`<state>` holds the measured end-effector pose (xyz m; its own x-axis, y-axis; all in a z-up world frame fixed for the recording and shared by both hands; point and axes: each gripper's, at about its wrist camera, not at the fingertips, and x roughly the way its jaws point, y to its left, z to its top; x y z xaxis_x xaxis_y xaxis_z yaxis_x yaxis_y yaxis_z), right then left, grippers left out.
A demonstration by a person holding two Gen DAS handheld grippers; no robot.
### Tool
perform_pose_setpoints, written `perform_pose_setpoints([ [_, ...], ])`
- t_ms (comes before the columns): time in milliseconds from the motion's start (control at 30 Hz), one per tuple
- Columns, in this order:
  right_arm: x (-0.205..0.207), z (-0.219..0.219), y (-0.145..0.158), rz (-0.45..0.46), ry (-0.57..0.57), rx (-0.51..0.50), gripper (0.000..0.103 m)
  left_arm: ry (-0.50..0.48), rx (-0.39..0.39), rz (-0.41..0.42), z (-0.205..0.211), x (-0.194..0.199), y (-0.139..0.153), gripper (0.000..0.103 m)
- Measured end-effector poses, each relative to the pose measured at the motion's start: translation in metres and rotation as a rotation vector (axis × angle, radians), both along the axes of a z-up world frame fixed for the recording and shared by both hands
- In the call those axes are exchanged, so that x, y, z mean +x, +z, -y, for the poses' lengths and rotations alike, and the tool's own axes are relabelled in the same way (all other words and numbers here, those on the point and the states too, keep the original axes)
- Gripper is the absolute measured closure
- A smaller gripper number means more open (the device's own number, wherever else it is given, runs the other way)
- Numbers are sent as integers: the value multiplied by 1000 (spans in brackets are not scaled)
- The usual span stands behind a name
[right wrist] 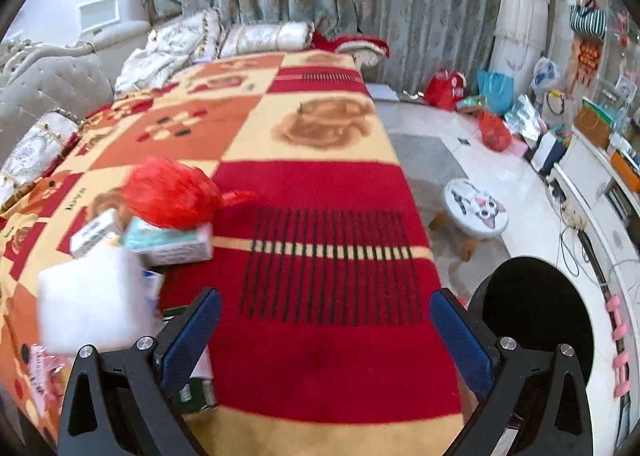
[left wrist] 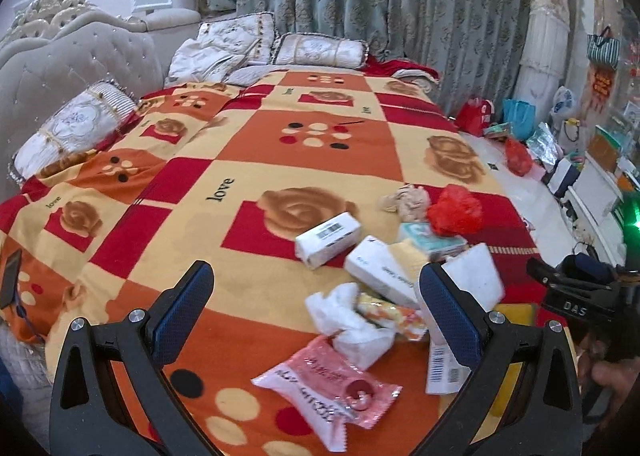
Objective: Collect trash
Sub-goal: 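Move both tools over the trash items on the blanket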
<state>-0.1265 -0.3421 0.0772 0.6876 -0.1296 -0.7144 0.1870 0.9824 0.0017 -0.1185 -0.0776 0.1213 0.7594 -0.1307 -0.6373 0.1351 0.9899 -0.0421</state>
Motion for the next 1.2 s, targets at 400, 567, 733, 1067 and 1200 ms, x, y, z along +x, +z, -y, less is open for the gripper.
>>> perform_pose_setpoints([
  [400, -26, -22, 50, 123, 40, -19, 0, 0, -26, 37, 6, -9, 12, 0],
  [567, -30, -30, 60, 145, 52, -37, 0, 9, -32, 45, 4, -9, 14, 0],
  [733, -32, -37, 64, 158, 67, -33, 0, 16, -37, 48, 2, -10, 15, 0],
  [1067, -37, -47, 70, 176, 89, -30, 0, 22, -42, 49, 0, -10, 17, 0],
  [1200, -40, -47, 73, 179, 88, -27, 0, 21, -42, 48, -1, -10, 17, 0],
])
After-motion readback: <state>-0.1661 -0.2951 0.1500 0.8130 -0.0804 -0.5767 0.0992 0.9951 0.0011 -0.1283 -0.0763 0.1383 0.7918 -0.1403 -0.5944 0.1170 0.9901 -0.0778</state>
